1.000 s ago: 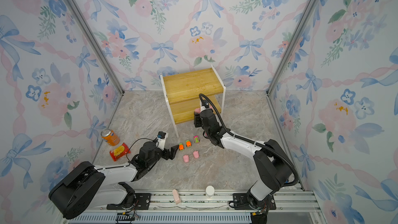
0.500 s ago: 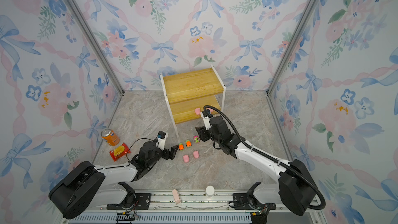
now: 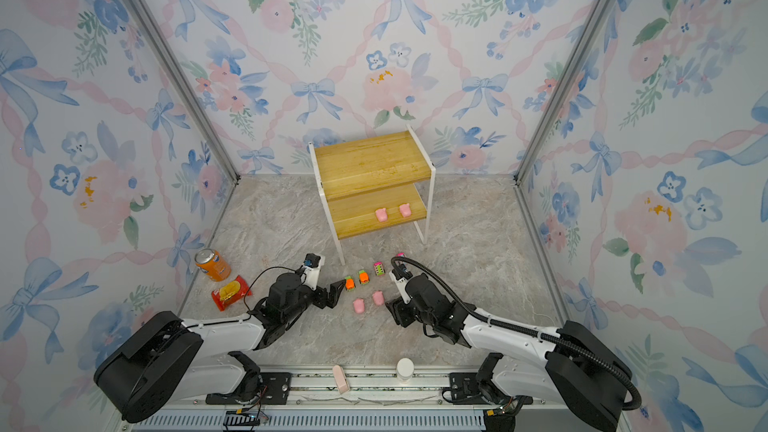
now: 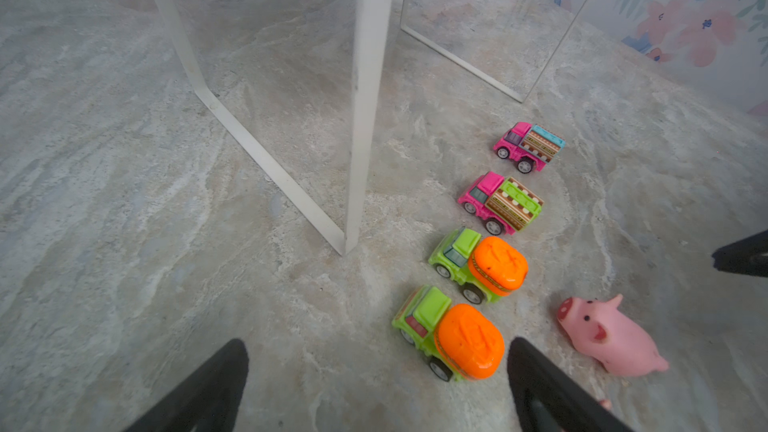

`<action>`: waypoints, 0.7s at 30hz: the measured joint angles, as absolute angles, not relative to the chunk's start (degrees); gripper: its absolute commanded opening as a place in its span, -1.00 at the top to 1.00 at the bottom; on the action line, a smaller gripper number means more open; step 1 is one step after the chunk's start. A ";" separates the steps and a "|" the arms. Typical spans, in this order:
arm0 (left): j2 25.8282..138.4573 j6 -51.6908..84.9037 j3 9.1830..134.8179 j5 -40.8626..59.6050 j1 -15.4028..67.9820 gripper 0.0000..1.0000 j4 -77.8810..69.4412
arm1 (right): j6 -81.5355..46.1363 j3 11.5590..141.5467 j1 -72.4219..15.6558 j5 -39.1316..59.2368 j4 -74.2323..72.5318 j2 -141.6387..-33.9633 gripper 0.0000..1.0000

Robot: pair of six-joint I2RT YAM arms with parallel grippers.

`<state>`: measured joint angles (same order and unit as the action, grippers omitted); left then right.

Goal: Place and organize the plastic toys onto the shelf
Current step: 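Withdraw the right gripper and lower it onto the third pink pig, closing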

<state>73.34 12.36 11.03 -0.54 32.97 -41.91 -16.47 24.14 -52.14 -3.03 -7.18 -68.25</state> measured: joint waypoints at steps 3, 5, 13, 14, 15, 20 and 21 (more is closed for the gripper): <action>73.34 12.73 11.03 -0.54 32.97 -0.96 -41.91 | -17.67 24.16 -54.63 -4.54 -10.59 -70.83 -0.24; 73.32 12.73 11.00 -0.54 32.97 -0.96 -41.93 | -18.15 24.36 -55.92 -5.48 -12.38 -73.10 -0.24; 73.01 12.75 10.66 -0.56 32.97 -0.96 -41.93 | -19.20 26.37 -57.12 -7.40 -17.78 -81.89 -0.21; 73.01 12.75 10.66 -0.56 32.97 -0.96 -41.93 | -19.35 26.48 -57.12 -7.51 -18.44 -82.76 -0.20; 73.01 12.75 10.66 -0.56 32.97 -0.96 -41.91 | -19.38 26.57 -57.12 -7.57 -19.09 -83.42 -0.20; 73.01 12.75 10.66 -0.56 32.97 -0.96 -41.91 | -19.55 26.68 -57.12 -8.69 -21.30 -86.04 -0.17; 73.01 12.75 10.66 -0.56 32.97 -0.96 -41.91 | -19.55 26.68 -57.12 -8.93 -21.67 -86.28 -0.16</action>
<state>73.01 12.75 10.66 -0.56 32.97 -41.91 -19.55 26.68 -57.12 -8.93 -21.67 -86.28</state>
